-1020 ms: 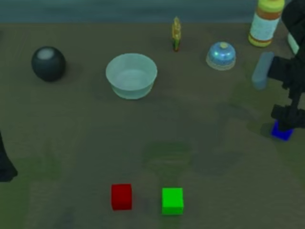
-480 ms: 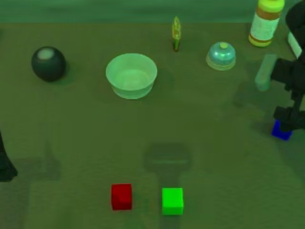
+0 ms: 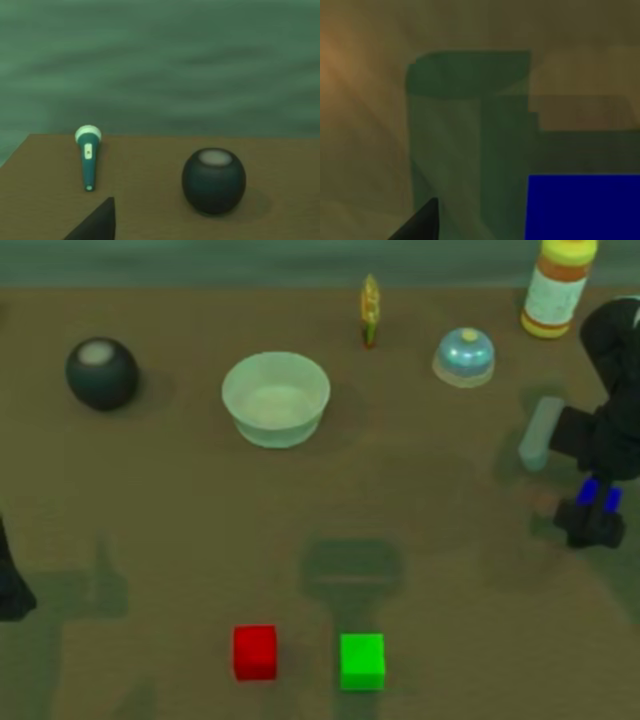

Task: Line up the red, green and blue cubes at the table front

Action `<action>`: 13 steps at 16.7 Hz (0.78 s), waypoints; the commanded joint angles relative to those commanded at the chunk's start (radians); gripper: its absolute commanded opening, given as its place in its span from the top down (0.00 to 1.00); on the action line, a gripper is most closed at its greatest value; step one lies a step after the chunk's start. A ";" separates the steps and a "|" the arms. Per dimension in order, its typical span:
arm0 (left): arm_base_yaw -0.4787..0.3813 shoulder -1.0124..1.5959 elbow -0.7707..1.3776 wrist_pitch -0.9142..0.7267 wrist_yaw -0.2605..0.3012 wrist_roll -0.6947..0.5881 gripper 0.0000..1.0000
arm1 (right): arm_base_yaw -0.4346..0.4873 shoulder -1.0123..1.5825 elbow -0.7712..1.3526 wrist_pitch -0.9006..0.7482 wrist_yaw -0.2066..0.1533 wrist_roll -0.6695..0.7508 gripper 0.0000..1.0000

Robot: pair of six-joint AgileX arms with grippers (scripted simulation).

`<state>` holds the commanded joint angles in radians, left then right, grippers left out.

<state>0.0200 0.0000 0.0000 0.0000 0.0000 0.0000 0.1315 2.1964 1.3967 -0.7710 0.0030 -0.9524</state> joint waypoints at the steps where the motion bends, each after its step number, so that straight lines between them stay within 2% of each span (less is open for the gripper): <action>1: 0.000 0.000 0.000 0.000 0.000 0.000 0.00 | 0.000 0.000 0.000 0.000 0.000 0.000 0.00; 3: 0.000 0.000 0.000 0.000 0.000 0.000 0.00 | 0.000 0.000 0.000 0.000 0.000 0.000 0.00; 13: 0.000 0.000 0.000 0.000 0.000 0.000 0.00 | 0.000 0.000 0.000 0.000 0.000 0.000 0.75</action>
<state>0.0200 0.0000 0.0000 0.0000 0.0000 0.0000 0.1315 2.1964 1.3967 -0.7710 0.0030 -0.9524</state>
